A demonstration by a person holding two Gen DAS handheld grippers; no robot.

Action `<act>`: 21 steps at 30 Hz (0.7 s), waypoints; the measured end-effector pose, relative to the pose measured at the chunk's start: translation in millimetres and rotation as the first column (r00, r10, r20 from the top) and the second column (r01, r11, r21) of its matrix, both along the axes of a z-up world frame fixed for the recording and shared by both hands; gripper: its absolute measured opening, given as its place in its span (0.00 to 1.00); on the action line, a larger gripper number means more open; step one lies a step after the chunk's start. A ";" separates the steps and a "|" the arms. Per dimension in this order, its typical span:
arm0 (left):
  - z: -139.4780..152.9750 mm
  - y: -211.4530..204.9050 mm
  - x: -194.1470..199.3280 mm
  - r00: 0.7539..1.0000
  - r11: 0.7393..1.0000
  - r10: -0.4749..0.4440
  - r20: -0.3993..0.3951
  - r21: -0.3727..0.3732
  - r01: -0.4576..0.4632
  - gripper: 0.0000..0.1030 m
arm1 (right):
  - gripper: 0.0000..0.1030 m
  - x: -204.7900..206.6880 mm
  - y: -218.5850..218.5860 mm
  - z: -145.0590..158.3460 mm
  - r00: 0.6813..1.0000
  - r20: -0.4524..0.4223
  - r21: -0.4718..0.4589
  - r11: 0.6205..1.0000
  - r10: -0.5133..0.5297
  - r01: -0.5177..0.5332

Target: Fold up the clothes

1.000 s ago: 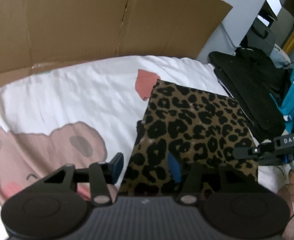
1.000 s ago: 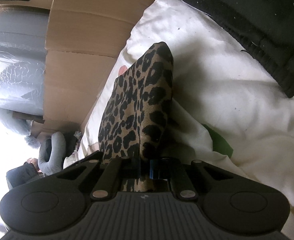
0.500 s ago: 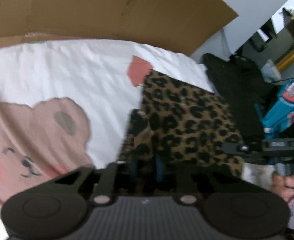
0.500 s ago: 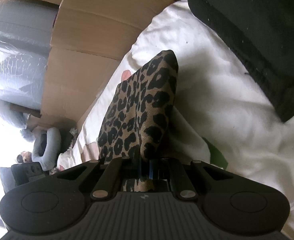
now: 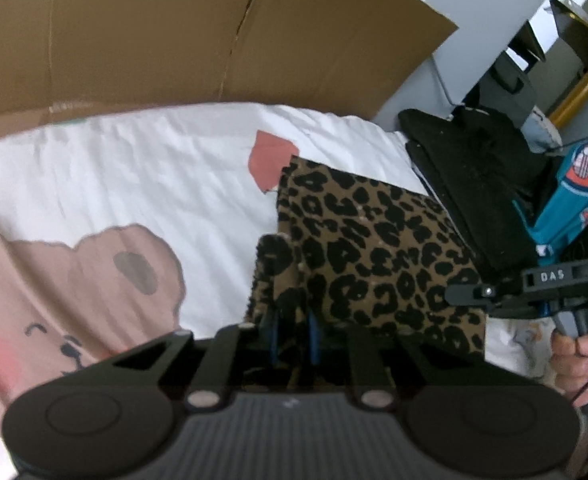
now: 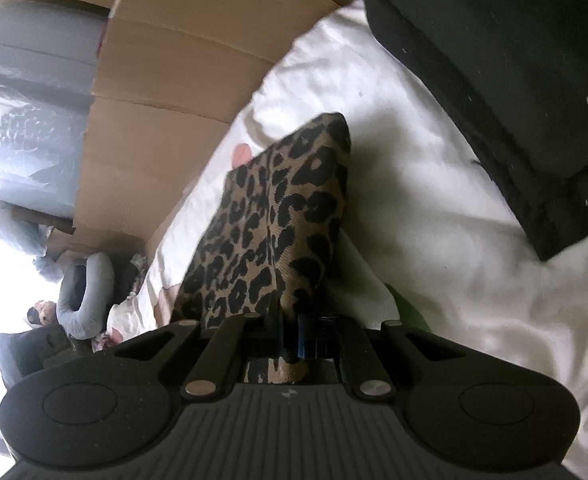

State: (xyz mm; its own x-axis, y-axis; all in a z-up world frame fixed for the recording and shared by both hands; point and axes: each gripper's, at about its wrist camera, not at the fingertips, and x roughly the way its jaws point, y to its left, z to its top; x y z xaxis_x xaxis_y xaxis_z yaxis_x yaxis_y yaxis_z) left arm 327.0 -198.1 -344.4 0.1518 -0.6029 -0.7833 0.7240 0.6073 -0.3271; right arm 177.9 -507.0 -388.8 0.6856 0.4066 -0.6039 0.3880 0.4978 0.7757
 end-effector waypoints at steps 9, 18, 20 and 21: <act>5.1 1.4 11.4 0.997 0.997 0.062 0.053 0.038 -0.064 0.38 | 0.08 -0.6 3.2 -4.5 1.000 -0.010 -0.013 1.000 0.013 -0.013; -16.0 -15.7 24.3 0.994 0.999 0.035 -0.102 -0.034 -0.039 0.70 | 0.08 2.8 5.2 -6.9 1.000 -0.005 -0.007 1.000 0.018 -0.018; -23.6 -17.7 27.5 0.990 0.999 0.041 -0.132 -0.023 -0.045 0.70 | 0.08 3.4 5.3 -7.9 1.000 -0.004 -0.004 1.000 0.019 -0.019; -25.9 -17.7 28.5 0.988 0.999 0.041 -0.146 -0.030 -0.045 0.70 | 0.08 3.4 5.7 -8.2 1.000 -0.003 -0.003 1.000 0.017 -0.017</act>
State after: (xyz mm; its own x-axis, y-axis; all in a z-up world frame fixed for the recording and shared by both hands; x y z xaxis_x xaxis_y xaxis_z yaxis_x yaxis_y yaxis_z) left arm 355.5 -215.8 -370.3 0.0638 -0.6239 -0.7789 0.6407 0.6240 -0.4474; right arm 181.4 -501.3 -397.0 0.6767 0.4168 -0.6069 0.3814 0.5066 0.7732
